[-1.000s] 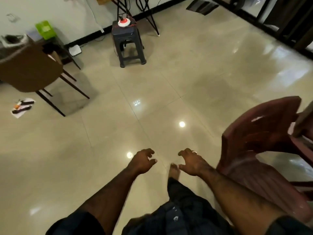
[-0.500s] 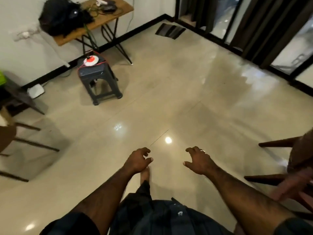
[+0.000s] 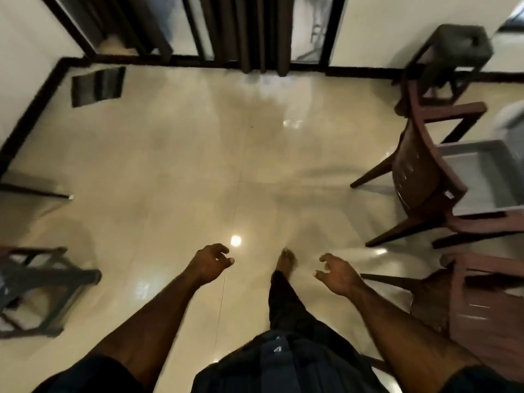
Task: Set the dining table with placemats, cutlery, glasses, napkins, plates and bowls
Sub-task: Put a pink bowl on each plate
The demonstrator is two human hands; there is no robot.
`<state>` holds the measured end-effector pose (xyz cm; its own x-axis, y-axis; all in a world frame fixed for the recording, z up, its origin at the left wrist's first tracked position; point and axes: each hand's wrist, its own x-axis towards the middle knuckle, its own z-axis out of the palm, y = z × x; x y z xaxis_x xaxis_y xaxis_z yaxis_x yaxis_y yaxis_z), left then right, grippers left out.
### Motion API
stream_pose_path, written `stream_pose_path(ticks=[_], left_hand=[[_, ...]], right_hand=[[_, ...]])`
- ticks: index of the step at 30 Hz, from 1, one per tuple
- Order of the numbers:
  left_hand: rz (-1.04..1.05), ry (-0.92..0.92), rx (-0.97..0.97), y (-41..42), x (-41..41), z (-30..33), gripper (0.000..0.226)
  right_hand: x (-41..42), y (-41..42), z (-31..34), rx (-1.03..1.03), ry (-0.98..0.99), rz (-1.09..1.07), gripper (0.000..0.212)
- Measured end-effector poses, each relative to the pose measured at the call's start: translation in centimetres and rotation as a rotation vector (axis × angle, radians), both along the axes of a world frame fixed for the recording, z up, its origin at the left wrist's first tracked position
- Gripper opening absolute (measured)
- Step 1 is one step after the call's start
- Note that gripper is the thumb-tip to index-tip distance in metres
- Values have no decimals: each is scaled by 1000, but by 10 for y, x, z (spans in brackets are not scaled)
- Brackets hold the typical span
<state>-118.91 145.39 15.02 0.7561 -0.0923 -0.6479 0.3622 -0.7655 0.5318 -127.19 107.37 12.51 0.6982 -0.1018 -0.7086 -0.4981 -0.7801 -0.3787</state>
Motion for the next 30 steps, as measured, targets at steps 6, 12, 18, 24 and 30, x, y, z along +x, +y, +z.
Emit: stream_pose_path(ticks=[6,12,18,24,30], left_hand=[[42,49,-31,-53,157,9,29],[-6,30,-62,-115,326,26,24],[-97,74,-21,-174,503,-11,25],[-346,90,-14,-282,684,-14,25],[-615,3,-133,-473,831,32,19]], right_hand=[[109,-71,-21,-8,108,-137,49],[286,-125,25,112,-26,-280,34],[427,-171,22,206,-166,-558,24],[516,-242,-26,141,-106,-750,30],[609,-301,14,177,-155,-1016,20]])
